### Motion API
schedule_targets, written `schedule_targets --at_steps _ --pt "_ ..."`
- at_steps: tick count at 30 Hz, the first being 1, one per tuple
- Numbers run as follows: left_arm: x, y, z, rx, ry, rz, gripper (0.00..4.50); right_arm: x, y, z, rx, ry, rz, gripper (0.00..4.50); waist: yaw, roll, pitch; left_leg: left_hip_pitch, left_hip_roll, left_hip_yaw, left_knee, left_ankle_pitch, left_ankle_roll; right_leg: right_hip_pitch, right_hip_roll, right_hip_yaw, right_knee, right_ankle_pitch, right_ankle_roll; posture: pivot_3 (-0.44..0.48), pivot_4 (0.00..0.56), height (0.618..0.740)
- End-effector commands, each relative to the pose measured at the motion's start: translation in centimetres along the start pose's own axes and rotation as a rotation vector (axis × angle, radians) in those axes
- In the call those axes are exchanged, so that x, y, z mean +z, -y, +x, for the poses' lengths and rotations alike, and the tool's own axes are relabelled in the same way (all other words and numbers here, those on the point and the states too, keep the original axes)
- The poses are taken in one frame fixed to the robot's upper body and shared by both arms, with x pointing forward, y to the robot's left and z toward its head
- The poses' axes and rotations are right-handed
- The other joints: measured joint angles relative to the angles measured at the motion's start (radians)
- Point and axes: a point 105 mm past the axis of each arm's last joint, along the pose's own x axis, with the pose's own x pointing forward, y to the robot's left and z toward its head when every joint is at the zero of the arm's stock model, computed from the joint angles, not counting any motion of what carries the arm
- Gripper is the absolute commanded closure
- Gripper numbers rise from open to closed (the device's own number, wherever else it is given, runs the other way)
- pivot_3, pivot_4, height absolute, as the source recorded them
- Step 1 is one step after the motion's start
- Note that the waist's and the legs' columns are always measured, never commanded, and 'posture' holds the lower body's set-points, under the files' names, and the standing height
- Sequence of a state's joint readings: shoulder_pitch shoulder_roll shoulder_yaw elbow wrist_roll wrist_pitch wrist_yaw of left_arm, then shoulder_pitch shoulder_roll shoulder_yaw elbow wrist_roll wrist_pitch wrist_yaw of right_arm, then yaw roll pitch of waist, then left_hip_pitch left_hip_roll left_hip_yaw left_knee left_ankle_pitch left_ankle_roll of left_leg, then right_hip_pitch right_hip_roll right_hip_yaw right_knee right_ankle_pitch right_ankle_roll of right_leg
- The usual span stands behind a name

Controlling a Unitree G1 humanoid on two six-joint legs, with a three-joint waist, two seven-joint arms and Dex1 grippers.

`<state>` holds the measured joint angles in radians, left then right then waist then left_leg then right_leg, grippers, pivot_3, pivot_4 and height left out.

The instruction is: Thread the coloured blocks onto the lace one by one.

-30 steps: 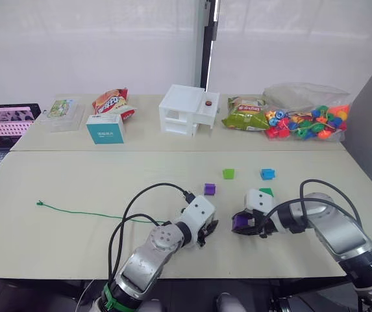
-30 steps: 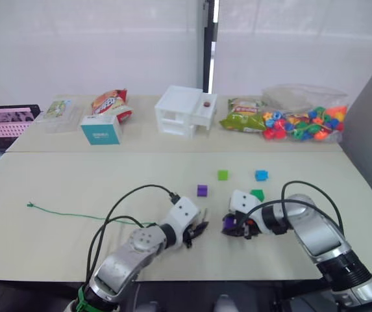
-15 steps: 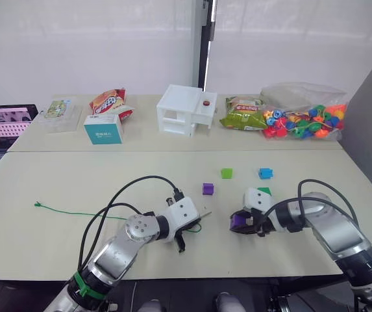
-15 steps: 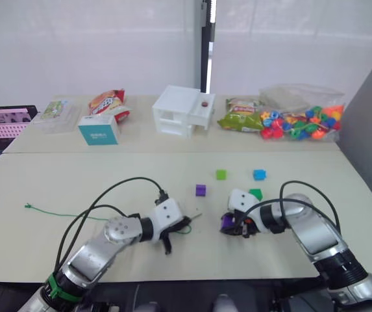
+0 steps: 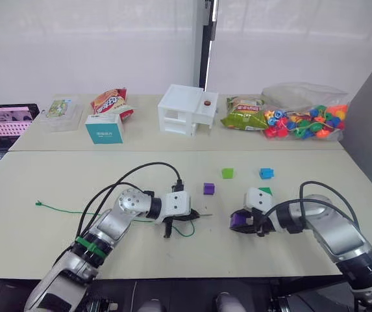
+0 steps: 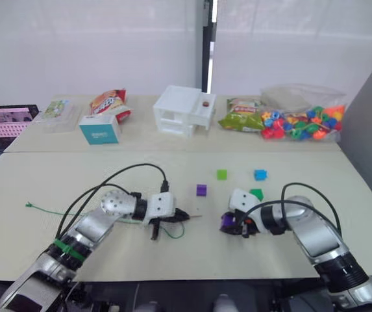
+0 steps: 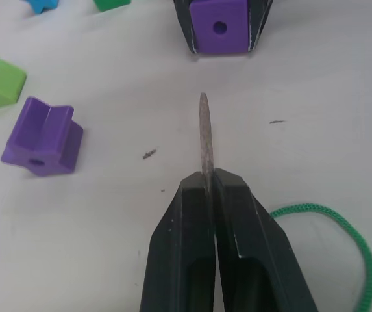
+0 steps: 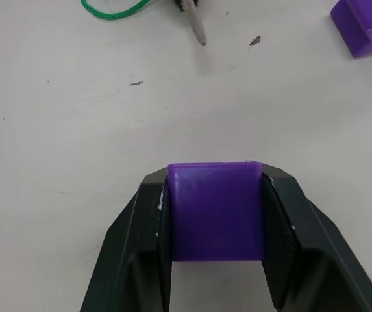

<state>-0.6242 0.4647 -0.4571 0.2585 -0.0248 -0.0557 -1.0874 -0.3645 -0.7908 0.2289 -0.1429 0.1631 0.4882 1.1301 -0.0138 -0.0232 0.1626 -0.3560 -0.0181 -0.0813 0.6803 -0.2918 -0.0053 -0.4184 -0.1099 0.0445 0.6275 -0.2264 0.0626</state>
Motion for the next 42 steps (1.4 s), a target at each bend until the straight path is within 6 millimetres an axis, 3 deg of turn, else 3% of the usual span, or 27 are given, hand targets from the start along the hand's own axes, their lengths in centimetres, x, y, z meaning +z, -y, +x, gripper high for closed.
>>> schedule_targets --at_steps 1,8,9,19,26,27,33,38,42 --pt "0.0 0.4 0.7 -0.069 -0.007 0.038 4.50 0.0 0.2 -0.2 -0.038 0.001 0.004 3.31 -0.002 0.000 0.000 0.000 0.000 0.000 0.000 0.000 0.000 0.000 0.000 0.000 0.000 0.000 0.000 0.000 0.150 0.740" --pt "-0.3 0.2 0.7 -0.053 0.025 -0.031 2.17 -0.1 0.4 -0.7 -0.065 -0.004 0.009 3.31 -0.002 0.000 0.000 0.000 0.000 0.000 0.000 0.000 0.001 -0.001 0.000 0.000 0.002 0.000 0.000 0.000 0.150 0.740" --pt "-0.3 0.1 0.7 -0.034 0.046 -0.053 2.16 -0.1 0.4 -0.8 -0.068 -0.004 0.010 3.31 -0.001 0.000 0.000 0.000 0.000 0.000 0.000 0.000 0.001 -0.001 0.000 0.000 0.002 0.000 0.000 0.000 0.150 0.740" --pt "-0.8 0.2 0.9 0.036 0.104 -0.191 2.16 -0.3 0.4 -1.0 -0.078 -0.011 0.011 3.31 -0.001 0.000 0.000 0.000 0.000 0.000 0.000 0.000 0.000 -0.001 0.000 0.000 0.002 0.000 0.000 0.000 0.150 0.740" --pt "-1.3 1.3 0.5 0.028 0.064 -0.190 2.16 -0.3 0.3 -1.0 -0.081 -0.011 0.011 3.31 0.001 0.000 0.000 0.000 0.000 -0.001 0.000 0.000 0.000 -0.001 0.000 0.000 0.002 0.000 0.000 0.000 0.150 0.740" --pt "-1.3 1.4 0.5 0.024 0.063 -0.191 2.73 -0.3 0.4 -0.9 -0.080 -0.010 0.011 3.31 0.001 0.000 0.000 0.000 0.000 -0.001 0.000 0.000 0.000 -0.001 0.000 0.000 0.002 0.000 0.000 0.000 0.150 0.740" --pt "-1.5 1.4 0.7 0.030 0.039 -0.204 4.50 -0.1 0.7 -0.9 -0.079 -0.010 0.002 3.31 0.001 0.000 0.000 0.000 0.000 -0.001 0.000 0.000 0.000 0.000 0.000 0.000 0.002 0.000 0.000 0.000 0.150 0.740" --pt "-1.3 1.0 0.8 0.043 0.051 -0.207 4.50 0.0 0.8 -0.9 -0.079 -0.012 -0.001 3.31 0.002 0.000 0.000 0.000 0.000 -0.001 0.000 0.000 0.000 0.000 0.000 0.000 0.002 0.000 0.000 0.000 0.150 0.740" --pt "0.7 -0.3 0.6 0.061 0.103 -0.178 4.50 -0.1 0.7 -1.0 -0.074 -0.015 -0.002 3.31 0.002 0.000 0.000 0.000 0.000 -0.001 0.000 0.000 0.000 0.000 0.000 0.000 0.001 0.000 0.000 0.000 0.150 0.740"
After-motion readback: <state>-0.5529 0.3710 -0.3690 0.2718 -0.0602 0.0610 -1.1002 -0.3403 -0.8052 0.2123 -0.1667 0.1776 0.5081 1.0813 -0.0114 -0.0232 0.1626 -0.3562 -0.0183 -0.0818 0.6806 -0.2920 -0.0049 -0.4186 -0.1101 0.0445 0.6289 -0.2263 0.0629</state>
